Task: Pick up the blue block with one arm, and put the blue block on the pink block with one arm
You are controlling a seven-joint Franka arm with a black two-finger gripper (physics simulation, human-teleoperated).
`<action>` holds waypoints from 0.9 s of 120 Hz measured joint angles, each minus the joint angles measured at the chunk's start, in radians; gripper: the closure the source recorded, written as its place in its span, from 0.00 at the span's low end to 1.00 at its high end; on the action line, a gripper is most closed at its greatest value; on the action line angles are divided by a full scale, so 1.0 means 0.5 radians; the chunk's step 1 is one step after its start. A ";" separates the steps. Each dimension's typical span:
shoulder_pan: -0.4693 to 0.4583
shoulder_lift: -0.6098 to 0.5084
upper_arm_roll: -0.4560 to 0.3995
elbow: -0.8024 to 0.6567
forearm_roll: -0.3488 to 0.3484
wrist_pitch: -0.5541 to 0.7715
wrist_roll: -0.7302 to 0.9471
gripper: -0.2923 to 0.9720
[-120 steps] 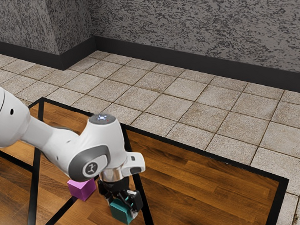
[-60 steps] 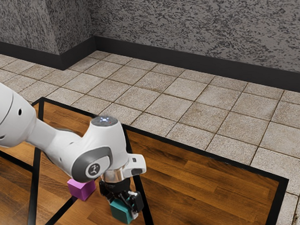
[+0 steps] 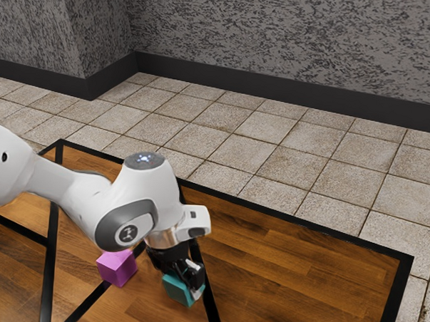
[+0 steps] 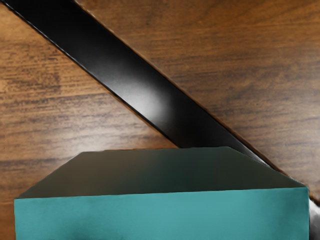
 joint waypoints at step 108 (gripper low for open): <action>0.639 -0.571 0.002 -0.123 0.252 -0.406 -0.223 0.52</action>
